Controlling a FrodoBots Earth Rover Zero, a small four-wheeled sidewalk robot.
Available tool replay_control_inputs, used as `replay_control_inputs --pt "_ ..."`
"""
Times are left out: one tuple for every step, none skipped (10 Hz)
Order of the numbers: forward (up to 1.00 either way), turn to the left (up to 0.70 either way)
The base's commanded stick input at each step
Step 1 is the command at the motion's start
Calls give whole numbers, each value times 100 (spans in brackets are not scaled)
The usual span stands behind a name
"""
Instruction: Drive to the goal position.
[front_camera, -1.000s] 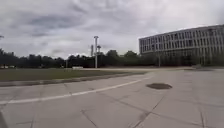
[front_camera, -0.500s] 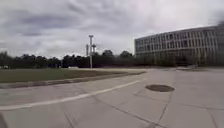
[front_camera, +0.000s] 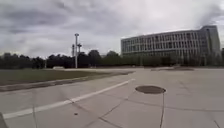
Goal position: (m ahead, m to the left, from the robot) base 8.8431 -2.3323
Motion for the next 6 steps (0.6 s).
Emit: replay_control_inputs --pt "70 0" --pt "70 0" --pt "70 0" --pt "70 0" --pt "70 0" --pt "70 0"
